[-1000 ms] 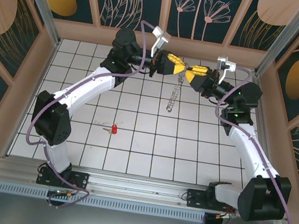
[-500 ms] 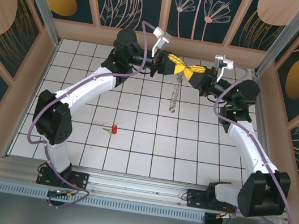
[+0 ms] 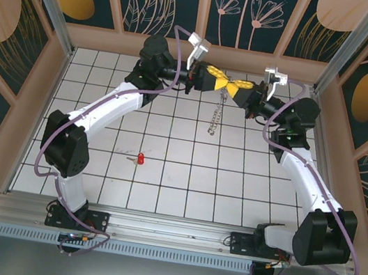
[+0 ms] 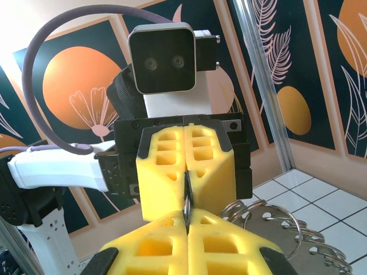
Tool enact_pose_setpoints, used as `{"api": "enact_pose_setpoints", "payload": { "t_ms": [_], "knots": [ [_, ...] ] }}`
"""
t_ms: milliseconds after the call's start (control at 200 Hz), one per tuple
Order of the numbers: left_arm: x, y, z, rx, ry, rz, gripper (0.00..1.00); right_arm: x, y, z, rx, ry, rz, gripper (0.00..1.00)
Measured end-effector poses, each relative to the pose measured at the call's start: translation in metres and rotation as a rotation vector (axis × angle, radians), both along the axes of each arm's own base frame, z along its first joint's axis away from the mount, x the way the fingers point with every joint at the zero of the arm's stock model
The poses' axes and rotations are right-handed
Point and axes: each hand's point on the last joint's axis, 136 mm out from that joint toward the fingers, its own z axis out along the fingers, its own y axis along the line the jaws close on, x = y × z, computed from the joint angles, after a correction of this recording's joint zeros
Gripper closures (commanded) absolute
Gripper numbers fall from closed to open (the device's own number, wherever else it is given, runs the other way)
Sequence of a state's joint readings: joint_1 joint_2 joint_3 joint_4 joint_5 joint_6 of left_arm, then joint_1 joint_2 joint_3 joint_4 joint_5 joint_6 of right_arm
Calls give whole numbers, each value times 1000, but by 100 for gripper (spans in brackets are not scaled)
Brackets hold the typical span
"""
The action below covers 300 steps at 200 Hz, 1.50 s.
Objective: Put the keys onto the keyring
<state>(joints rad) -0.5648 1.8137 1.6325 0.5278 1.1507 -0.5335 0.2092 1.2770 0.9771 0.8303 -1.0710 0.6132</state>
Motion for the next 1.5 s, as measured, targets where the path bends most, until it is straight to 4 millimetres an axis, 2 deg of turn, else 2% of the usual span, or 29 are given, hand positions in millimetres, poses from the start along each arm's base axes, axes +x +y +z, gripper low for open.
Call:
{"api": "enact_pose_setpoints", "payload": {
  "t_ms": [205,340,485,666,956,1201,1501],
  "knots": [
    [9,-4,3,-19,22,65,55,4,-5,0,-1,-5,-17,100],
    [12,-3,1,-44,35,134,53,8,-11,0,2,-1,-35,100],
    [16,3,4,-80,53,190,53,9,-14,3,11,-7,-40,100],
    [23,14,7,-141,96,220,59,6,-14,8,24,-24,-38,100],
    [10,23,32,-254,102,146,71,5,-17,18,58,-43,-52,100],
    [10,21,25,-290,158,81,75,4,-19,28,98,-63,-61,100],
    [4,16,21,-299,184,33,76,15,-16,22,118,-29,-62,100]
  ]
}}
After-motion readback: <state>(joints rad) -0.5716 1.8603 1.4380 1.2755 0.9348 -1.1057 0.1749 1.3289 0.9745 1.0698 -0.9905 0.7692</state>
